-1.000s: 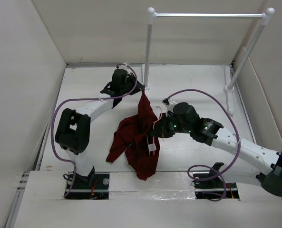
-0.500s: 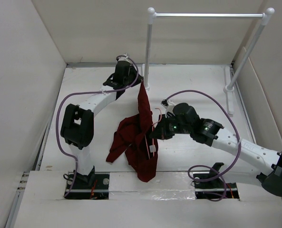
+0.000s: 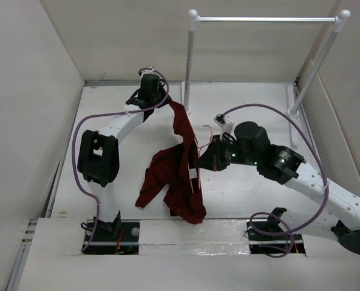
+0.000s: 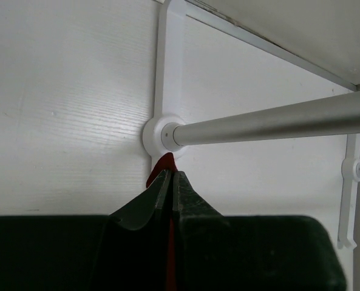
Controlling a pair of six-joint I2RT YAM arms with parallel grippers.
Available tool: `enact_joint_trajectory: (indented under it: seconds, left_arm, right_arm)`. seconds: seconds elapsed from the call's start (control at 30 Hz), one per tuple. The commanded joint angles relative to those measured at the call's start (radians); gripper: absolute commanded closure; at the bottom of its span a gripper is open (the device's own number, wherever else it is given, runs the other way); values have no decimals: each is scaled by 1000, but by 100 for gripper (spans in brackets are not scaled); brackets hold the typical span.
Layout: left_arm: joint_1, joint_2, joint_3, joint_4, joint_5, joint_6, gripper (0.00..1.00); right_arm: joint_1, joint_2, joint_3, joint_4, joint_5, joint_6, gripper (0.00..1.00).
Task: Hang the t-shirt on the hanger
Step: Place the T-shirt on the hanger, then place the hanger at the clothesline.
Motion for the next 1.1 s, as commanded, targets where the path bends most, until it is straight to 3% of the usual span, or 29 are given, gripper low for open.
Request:
enact_joint_trajectory:
  seconds: [0.0, 0.23, 0.3, 0.4, 0.5, 0.7, 0.87, 0.97, 1.07]
  left_arm:
    - [11, -22, 62, 1, -47, 35, 100]
    - [42, -100, 62, 1, -24, 37, 100]
    - [42, -145, 51, 1, -18, 35, 100]
    - [51, -200, 46, 1, -18, 43, 100]
    - [51, -249, 46, -34, 10, 60, 100]
    - [51, -329, 71, -73, 8, 74, 100]
    - [51, -377, 120, -106, 1, 93, 100]
    - [51, -383, 163, -140, 7, 98, 100]
    - [51, -398, 143, -133, 25, 93, 100]
  right_arm:
    - [8, -36, 155, -33, 18, -26, 100]
    - [-30, -16, 493, -249, 125, -84, 100]
    - [-76, -30, 449, -237, 112, -82, 100]
    - [-87, -42, 237, -156, 69, -44, 100]
    - [-87, -53, 191, -79, 79, -12, 100]
    - [-142, 28, 516, -160, 128, -112, 100]
    - [-187, 105, 921, -257, 116, -142, 100]
    - [-216, 120, 992, -283, 81, -129, 100]
    - [-256, 100, 932, -280, 64, -115, 100]
